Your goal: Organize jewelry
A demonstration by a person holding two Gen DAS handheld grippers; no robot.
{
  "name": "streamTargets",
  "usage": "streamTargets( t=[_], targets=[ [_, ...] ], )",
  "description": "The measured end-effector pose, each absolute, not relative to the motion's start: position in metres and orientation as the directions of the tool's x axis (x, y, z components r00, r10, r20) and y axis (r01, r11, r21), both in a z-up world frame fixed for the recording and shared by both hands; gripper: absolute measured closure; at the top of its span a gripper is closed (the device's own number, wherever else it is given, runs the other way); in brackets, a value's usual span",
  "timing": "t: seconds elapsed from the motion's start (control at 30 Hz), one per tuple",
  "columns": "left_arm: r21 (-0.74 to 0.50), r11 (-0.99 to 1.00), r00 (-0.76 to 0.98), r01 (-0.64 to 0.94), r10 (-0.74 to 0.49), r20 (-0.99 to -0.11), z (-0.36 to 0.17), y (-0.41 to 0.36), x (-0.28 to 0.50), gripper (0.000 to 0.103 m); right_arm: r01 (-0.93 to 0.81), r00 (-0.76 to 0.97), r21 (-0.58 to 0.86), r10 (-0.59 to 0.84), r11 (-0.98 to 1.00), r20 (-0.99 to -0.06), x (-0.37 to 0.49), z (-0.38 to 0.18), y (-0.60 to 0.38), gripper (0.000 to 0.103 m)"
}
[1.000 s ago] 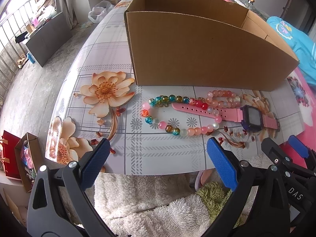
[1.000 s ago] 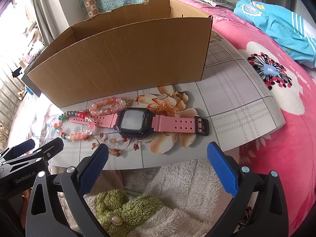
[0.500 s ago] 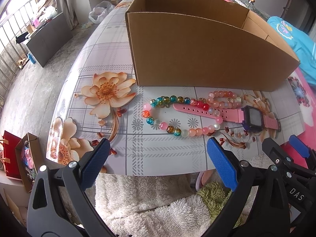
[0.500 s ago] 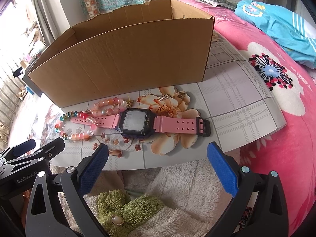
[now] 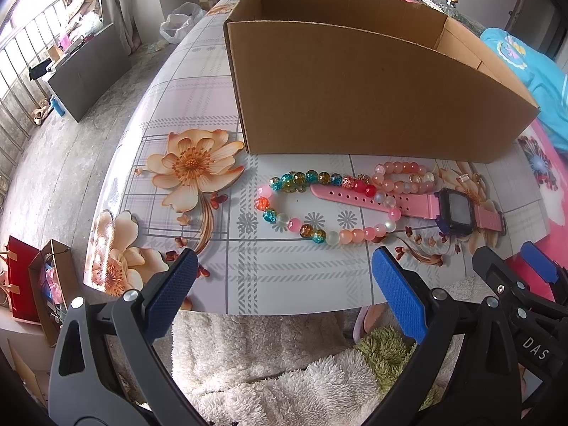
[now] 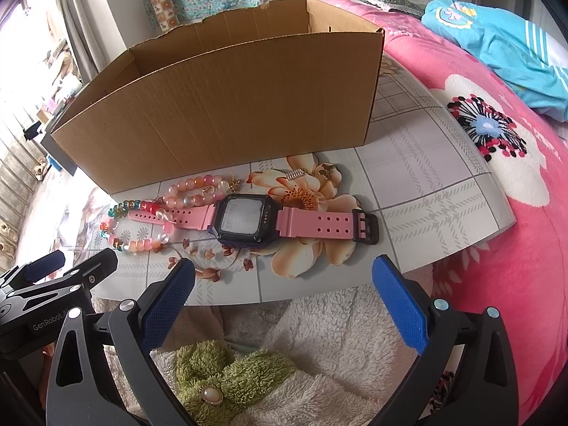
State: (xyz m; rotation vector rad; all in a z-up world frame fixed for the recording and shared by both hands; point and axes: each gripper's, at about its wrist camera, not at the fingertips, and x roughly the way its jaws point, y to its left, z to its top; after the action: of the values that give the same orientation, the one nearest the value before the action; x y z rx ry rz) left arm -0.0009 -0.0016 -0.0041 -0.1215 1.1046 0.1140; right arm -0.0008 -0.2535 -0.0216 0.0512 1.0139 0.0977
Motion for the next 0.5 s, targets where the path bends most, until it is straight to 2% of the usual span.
streamTargets(
  t=[0.5],
  targets=[
    [-0.031, 0.988, 0.441, -0.152, 0.039, -0.897, -0.0074, -0.0040, -0.0019, 0.008, -0.057, 0.525, 0.092, 0.108, 0.994, -0.844, -0.0010, -0.0220, -0.2543, 0.005]
  ],
)
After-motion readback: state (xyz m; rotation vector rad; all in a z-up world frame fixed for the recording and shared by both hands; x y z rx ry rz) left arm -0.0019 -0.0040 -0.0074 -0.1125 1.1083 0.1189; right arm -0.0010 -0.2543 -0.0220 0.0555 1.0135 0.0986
